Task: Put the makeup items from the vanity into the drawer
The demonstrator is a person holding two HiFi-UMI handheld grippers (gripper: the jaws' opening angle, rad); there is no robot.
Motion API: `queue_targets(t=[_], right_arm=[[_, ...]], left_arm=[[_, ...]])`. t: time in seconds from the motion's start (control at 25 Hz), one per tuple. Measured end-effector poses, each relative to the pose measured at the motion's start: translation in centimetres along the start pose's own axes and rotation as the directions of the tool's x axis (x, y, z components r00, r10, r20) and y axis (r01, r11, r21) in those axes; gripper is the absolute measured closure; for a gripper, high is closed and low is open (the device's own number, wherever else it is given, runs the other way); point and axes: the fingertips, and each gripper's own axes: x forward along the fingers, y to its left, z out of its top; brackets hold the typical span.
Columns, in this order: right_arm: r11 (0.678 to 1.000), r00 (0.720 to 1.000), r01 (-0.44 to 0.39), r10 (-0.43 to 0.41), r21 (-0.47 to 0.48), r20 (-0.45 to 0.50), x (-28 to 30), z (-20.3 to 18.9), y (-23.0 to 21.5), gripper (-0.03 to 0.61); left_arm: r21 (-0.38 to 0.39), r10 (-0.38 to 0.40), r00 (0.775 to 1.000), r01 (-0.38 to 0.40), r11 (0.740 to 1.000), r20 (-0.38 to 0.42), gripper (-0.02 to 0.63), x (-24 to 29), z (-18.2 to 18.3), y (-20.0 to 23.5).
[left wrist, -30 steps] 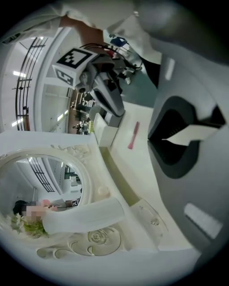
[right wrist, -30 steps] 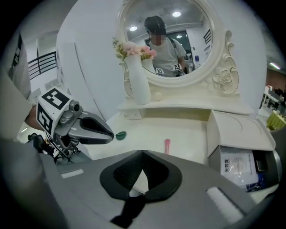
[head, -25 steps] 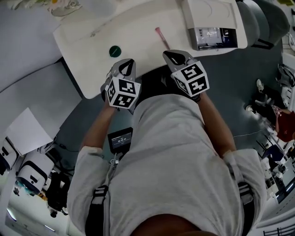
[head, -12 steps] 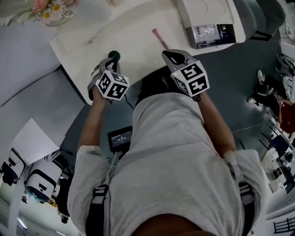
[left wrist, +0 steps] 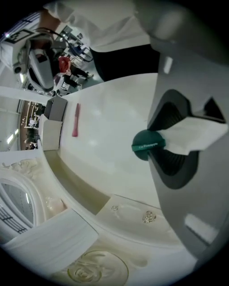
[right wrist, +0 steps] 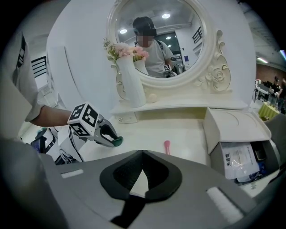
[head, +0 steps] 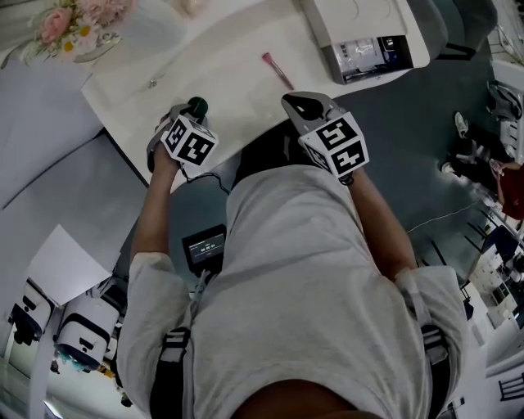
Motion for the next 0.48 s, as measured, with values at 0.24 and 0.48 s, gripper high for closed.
queue_targets(t=[0.24, 0.48], right_arm=[[1.000, 1.000, -0.002, 0.002, 0.022, 0.017, -0.6, -0.6, -0.1, 0.578], [0.999, 0.999, -0.020, 0.019, 0.035, 0.032, -1.5, -0.8, -1.1, 0.578]], left_arm=[[-0.008, -0.043, 0.999, 0.043, 0.999, -0.013, 0.480, 0.4, 0.0, 0.0], [-0.048, -0.046, 0.999, 0.046, 0.998, -0.001, 0.505, 0.1, 0.1, 0.0]])
